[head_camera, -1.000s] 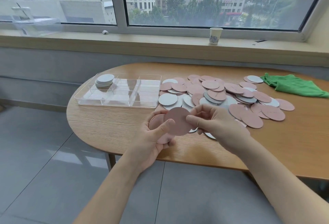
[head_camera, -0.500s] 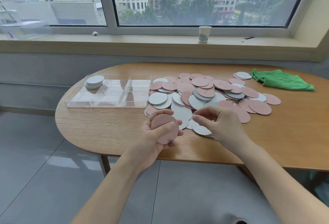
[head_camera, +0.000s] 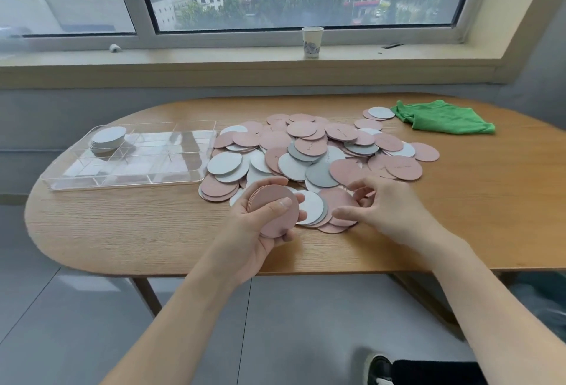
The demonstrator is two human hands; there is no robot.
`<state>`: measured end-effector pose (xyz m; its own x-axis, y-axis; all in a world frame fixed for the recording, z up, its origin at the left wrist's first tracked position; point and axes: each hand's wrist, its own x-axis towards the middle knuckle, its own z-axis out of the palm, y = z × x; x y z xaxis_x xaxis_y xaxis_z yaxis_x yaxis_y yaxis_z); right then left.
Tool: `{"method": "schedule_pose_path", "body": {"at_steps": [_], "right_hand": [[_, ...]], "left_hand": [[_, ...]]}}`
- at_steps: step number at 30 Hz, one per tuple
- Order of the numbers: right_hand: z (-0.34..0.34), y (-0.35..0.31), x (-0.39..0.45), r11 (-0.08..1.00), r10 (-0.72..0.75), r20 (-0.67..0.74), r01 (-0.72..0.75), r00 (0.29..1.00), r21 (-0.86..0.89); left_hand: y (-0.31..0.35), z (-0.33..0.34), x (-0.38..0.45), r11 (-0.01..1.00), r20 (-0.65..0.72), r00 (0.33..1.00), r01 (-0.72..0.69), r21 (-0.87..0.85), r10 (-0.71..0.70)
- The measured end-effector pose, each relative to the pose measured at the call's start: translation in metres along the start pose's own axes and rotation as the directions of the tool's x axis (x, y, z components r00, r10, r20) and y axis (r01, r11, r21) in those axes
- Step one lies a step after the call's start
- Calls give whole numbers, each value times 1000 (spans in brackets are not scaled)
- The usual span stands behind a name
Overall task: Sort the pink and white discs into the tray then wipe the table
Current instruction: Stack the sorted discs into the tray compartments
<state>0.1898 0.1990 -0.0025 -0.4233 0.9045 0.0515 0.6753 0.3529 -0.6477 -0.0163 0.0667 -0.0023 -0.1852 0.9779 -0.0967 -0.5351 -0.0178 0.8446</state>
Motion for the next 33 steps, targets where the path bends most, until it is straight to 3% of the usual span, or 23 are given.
{"method": "schedule_pose_path", "body": {"at_steps": [3,14,18,23,28,33], "right_hand": [[5,-2,0,1000,11,6,-11,1000,-5],[-19,2,-6,955,111,-104,-77,988,287],[-33,1,-12,833,64,-123,15,990,553],[-21,-23,-23,670,-53,-5,40,999,742],[9,-47,-30,694,-149,14,94,989,714],[23,-52,-30,766,-121,30,75,992,638]], "left_hand": [[-1,1,1,1000,-10,1000,0,10,0],[-3,1,-2,999,-12,1000,-11,30,11],[-3,1,-2,1000,-8,1000,-11,25,11],[-3,1,-2,1000,-2,1000,-11,24,11],[-4,2,-3,999,21,999,-29,35,28],[-5,-2,-5,998,24,1000,-20,53,18]]}}
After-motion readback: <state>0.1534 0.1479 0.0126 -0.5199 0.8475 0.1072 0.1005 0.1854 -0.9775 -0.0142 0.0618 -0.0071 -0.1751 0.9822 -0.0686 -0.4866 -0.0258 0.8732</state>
